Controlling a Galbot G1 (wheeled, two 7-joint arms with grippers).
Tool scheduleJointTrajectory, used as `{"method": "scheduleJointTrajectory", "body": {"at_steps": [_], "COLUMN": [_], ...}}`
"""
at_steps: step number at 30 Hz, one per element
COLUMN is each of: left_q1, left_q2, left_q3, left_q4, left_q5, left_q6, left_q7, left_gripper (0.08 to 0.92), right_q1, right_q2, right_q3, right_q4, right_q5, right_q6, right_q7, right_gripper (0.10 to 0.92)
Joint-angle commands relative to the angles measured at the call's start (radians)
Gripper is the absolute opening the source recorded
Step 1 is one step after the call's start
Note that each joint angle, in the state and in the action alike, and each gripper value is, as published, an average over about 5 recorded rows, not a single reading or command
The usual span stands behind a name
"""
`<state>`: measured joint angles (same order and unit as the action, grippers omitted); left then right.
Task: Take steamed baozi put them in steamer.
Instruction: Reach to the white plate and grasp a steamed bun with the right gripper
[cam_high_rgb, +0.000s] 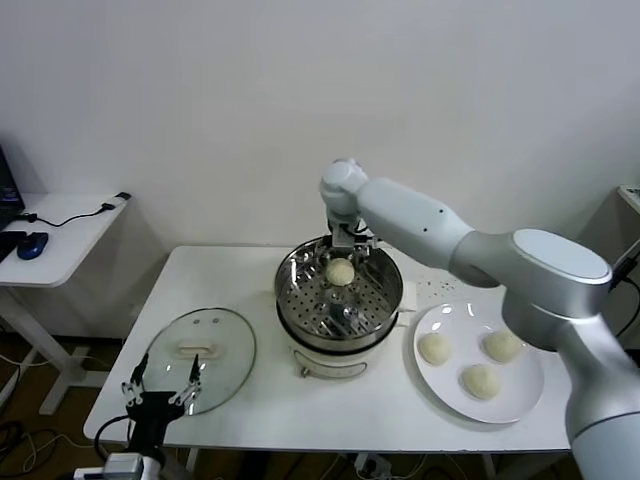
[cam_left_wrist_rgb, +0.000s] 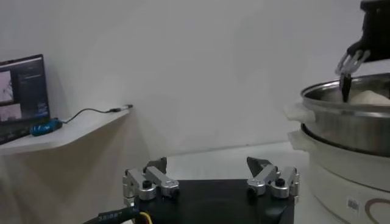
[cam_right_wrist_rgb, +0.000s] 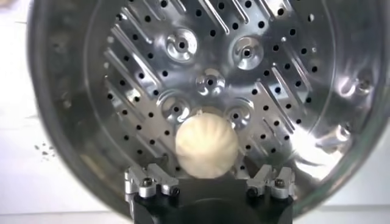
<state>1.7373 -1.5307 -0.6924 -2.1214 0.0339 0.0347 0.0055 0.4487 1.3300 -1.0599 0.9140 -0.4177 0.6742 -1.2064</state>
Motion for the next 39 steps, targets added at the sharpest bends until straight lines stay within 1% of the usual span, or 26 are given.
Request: {"method": "scheduleJointTrajectory", "body": {"at_steps": [1,3,6,10,13,17,25,30,39], "left_q1": [0.004,0.009,0.016,0.019,0.020,0.022,0.033,0.038,0.046], "left_q2": [0.000,0.001,0.001,0.001,0.001,-0.001,-0.007,-0.008,-0.010], "left_q3": [0.000,0.001,0.005,0.008,0.010,0.012,0.010,0.004,-0.001], "left_q4": [-0.006,-0.011,-0.017,-0.026,-0.030,-0.032,-0.038,-0.035,-0.025], "left_q5": [0.001,0.002,0.002,0.002,0.003,0.005,0.001,-0.001,0.001], "left_q6": [0.001,0.001,0.000,0.001,0.001,0.001,0.003,0.005,0.005], "left_q7": [-0.001,-0.002,-0.002,-0.002,-0.002,-0.003,-0.002,-0.003,-0.005], "left_gripper": [0.823,0.823,0.823,0.823,0.823,0.823,0.823,0.823,0.823], "right_q1": [0.297,0.375,0.428,0.424,0.394,0.296,-0.080,-0.242,-0.342], "right_q2": [-0.271,-0.339,-0.438,-0.579,-0.665,-0.743,-0.796,-0.763,-0.657], "right_q3": [-0.291,-0.422,-0.510,-0.540,-0.558,-0.547,-0.314,-0.185,-0.080], "right_q4": [0.173,0.207,0.261,0.345,0.404,0.453,0.473,0.443,0.353], "right_q5": [0.508,0.675,0.850,0.962,0.999,0.984,0.823,0.763,0.728], "right_q6": [-0.285,-0.423,-0.638,-0.873,-0.954,-0.996,-1.020,-1.022,-1.014], "right_q7": [0.105,0.169,0.168,0.160,0.175,0.190,0.192,0.206,0.250], "right_gripper": [0.823,0.823,0.823,0.823,0.823,0.823,0.823,0.823,0.823]}}
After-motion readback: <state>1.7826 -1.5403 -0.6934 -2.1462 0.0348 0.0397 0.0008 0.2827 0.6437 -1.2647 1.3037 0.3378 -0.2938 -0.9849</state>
